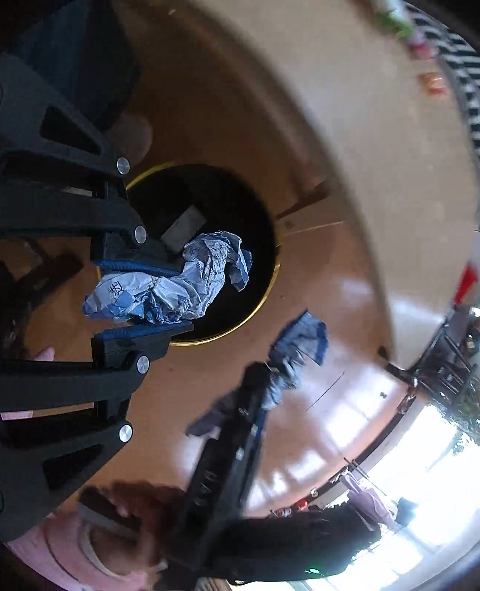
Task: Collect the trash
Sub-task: 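Carry the wrapper to the bin and open the left gripper while the right gripper drops its wrapper, then move both open grippers back over the remaining items on the table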
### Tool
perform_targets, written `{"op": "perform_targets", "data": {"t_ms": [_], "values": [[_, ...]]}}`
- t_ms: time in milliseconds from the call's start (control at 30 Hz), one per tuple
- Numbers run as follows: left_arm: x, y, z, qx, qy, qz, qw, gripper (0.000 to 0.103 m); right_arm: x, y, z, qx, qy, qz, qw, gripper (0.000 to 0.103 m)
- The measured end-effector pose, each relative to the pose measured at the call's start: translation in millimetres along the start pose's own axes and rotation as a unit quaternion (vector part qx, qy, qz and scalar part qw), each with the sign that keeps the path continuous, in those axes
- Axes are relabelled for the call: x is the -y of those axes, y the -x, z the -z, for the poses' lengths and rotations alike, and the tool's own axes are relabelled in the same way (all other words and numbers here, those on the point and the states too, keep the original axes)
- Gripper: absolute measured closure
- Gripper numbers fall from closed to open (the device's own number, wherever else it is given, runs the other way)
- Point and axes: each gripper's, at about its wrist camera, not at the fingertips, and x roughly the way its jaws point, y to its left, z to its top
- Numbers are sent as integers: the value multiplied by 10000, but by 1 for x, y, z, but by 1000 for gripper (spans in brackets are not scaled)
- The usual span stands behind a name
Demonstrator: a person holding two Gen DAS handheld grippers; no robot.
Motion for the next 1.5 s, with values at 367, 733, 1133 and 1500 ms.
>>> {"op": "perform_targets", "data": {"t_ms": [367,733,1133,1500], "values": [[-1,-30,9,-271,67,-48,9996,80,15,-39,13,-337,-125,-50,9993,80],[-7,16,8,367,408,-333,9979,8,5,-10,-9,189,-433,-99,9988,19],[-135,174,0,1794,1439,-2507,9403,8,-90,-16,-47,460,999,216,9937,9],[-260,197,5,1435,2369,-2870,9170,8,-158,-82,-97,209,1676,520,9843,7]]}}
